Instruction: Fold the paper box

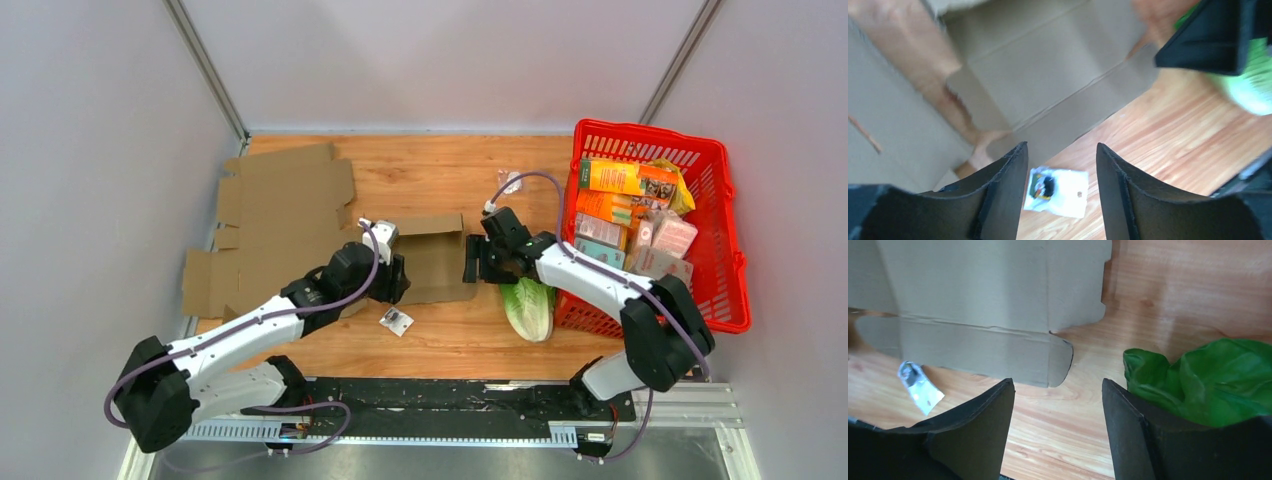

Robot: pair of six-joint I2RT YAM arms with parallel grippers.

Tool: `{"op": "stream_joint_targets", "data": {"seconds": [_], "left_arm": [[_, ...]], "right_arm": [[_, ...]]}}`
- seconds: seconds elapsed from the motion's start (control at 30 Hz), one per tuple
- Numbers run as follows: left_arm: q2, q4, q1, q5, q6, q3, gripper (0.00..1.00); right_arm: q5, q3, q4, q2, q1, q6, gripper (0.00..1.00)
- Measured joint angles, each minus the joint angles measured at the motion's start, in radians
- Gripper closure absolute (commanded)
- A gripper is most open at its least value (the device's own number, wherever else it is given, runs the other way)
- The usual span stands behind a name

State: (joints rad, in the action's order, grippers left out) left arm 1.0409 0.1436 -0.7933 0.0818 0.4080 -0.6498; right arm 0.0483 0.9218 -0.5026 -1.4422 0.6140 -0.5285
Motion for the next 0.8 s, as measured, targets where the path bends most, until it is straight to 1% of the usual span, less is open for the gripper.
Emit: {"op": "stream_joint_targets", "data": {"seconds": [0.07,0.1,0.13,0.17,0.2,0.23,0.3,0.33,0.37,0.4,0.43,0.5,0.6,0.7,0.8], "left_arm": [[-0.002,-0.004,-0.014,0.024,-0.003,0.067,0.37],[0.003,-0.004,-0.025,0.031,-0.009,0.075,0.37],[0.009,-0.01,-0.044,0.037,-0.019,0.075,0.37],[0.014,-0.026,-0.061,0.04,-0.032,0.074,0.37],[0.019,-0.042,-0.079,0.043,-0.045,0.073,0.37],[0.026,-0.058,-0.091,0.043,-0.056,0.073,0.35],[0.051,-0.093,-0.111,0.034,-0.087,0.072,0.34],[0.065,-0.106,-0.114,0.029,-0.1,0.072,0.33],[0.084,-0.118,-0.116,0.026,-0.116,0.069,0.31],[0.107,-0.122,-0.119,0.025,-0.129,0.063,0.28],[0.138,-0.12,-0.125,0.025,-0.145,0.047,0.26],[0.218,-0.114,-0.137,0.033,-0.183,0.0,0.26],[0.322,-0.09,-0.187,0.073,-0.246,-0.084,0.25],[0.396,-0.063,-0.241,0.133,-0.32,-0.16,0.25],[0.443,-0.047,-0.273,0.175,-0.389,-0.203,0.24]], "right_arm": [[-0.023,-0.01,0.006,-0.049,0.011,-0.029,0.4],[-0.026,-0.01,0.012,-0.071,0.015,-0.037,0.45],[-0.03,-0.01,0.027,-0.093,0.02,-0.051,0.56],[-0.028,-0.011,0.039,-0.111,0.023,-0.06,0.58],[-0.021,-0.013,0.056,-0.129,0.025,-0.074,0.63],[-0.012,-0.014,0.067,-0.141,0.026,-0.082,0.72],[0.0,-0.02,0.09,-0.151,0.026,-0.102,0.83],[0.005,-0.02,0.094,-0.151,0.026,-0.106,0.93],[0.007,-0.02,0.099,-0.151,0.026,-0.113,0.97],[0.01,-0.019,0.103,-0.151,0.026,-0.113,0.99],[0.016,-0.019,0.103,-0.151,0.023,-0.122,1.0],[0.043,-0.019,0.102,-0.151,0.013,-0.129,1.0],[0.096,-0.014,0.096,-0.148,-0.011,-0.129,1.0],[0.136,-0.002,0.078,-0.133,-0.031,-0.126,1.0],[0.181,0.01,0.067,-0.098,-0.051,-0.122,1.0]]}}
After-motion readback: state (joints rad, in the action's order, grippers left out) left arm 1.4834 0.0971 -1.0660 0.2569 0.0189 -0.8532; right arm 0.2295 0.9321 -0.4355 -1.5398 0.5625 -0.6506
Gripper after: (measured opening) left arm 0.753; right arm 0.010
